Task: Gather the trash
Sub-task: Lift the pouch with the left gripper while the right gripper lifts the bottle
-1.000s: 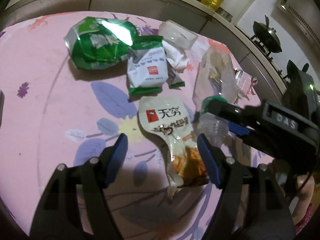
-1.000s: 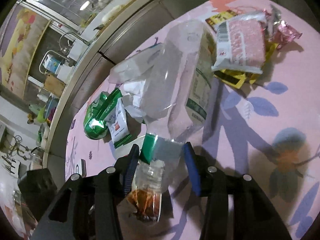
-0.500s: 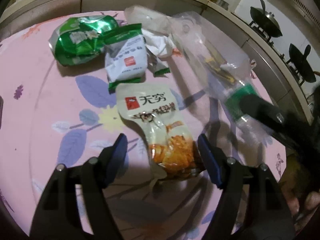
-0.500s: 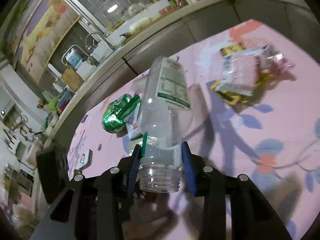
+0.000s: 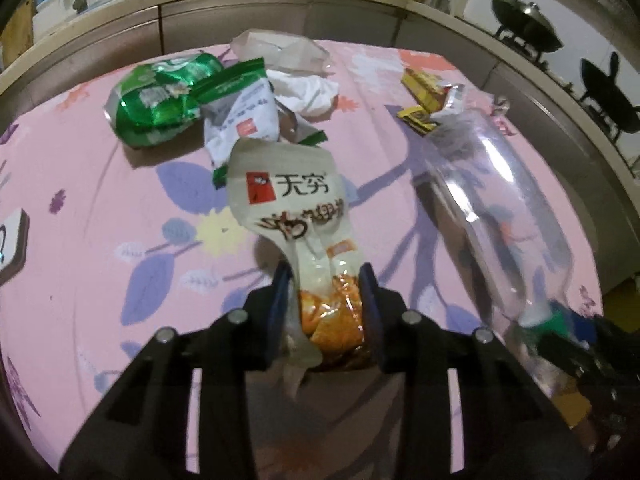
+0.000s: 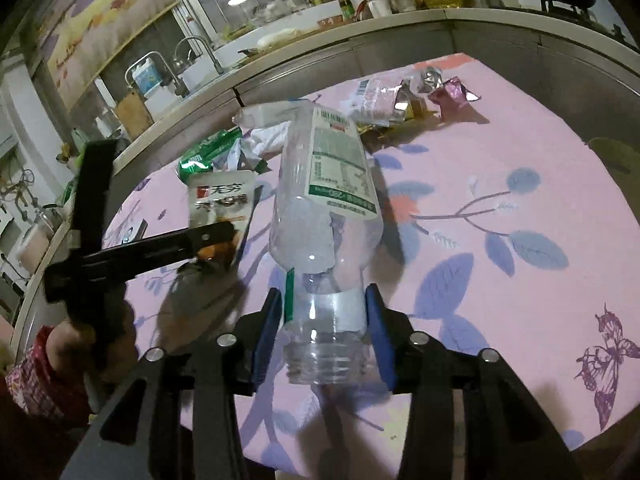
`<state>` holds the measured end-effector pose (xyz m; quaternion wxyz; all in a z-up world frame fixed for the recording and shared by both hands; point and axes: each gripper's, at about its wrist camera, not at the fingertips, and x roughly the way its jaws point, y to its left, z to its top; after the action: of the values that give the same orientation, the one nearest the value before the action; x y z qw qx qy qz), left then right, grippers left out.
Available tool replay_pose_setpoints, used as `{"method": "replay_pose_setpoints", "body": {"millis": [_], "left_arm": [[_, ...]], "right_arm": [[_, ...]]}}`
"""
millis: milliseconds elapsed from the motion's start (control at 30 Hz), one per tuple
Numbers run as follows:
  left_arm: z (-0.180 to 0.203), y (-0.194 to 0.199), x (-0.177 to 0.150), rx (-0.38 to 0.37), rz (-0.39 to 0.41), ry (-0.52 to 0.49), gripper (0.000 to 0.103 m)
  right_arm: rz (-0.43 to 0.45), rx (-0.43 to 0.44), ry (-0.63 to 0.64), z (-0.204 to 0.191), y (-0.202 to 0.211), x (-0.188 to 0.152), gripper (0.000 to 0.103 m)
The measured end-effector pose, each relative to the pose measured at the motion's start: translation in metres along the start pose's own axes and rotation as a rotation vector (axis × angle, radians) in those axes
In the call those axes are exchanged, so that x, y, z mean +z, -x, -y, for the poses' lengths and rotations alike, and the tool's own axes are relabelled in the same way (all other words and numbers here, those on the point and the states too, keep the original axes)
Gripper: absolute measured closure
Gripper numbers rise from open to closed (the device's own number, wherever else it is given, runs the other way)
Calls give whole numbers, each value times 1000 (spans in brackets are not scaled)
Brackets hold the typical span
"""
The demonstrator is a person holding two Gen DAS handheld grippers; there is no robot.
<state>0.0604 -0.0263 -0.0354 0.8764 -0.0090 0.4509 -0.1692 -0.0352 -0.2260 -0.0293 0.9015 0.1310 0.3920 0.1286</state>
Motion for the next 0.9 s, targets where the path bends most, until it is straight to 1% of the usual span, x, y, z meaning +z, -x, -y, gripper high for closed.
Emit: {"method": "replay_pose_setpoints", "body": {"millis": [33,100,133,200,233,267,300,333,433,467,567,633,700,767,833,900], "left_arm": [[-2,5,-3,-14,8,-3,70],[-1,15,-6,-46,21,-7,70],[0,18,-7,-64,25,-7,70],[2,28,-5,-108,40,-4,71],[3,33,-4,-127,52,-7,71],[6,40,-3,-146,70,-16,71],[9,46,0,-160,83,-23,72],[12,50,2,-173,92,-28,81],[25,59,12,-227,95,-48,81],[29,59,14,-242,95,-58,81],[52,59,22,-273,103,-111,83],[66,55,26,-295,101,-140,97],[82,47,31,-330,83,-160,99],[97,37,35,-324,80,-194,99],[103,28,37,-313,55,-198,99],[102,18,36,-315,7,-171,98]], "right_arm": [[5,-1,4,-2,-2,2,45],[9,-1,10,-2,-5,5,38],[7,-10,13,-2,-7,5,36],[-15,-38,7,0,-15,6,36],[-33,-34,-2,1,-20,7,37],[-49,-30,-21,5,-23,6,45],[-57,-5,-43,8,-24,5,65],[-53,29,-62,10,-23,4,65],[2,78,-70,13,-6,2,66],[24,109,-88,16,1,2,66],[93,159,-156,34,25,0,66],[138,180,-200,47,40,-2,66],[191,163,-246,65,58,-5,66],[223,126,-295,84,70,-8,66],[234,96,-338,99,74,-13,66],[224,73,-354,105,70,-18,66]]}}
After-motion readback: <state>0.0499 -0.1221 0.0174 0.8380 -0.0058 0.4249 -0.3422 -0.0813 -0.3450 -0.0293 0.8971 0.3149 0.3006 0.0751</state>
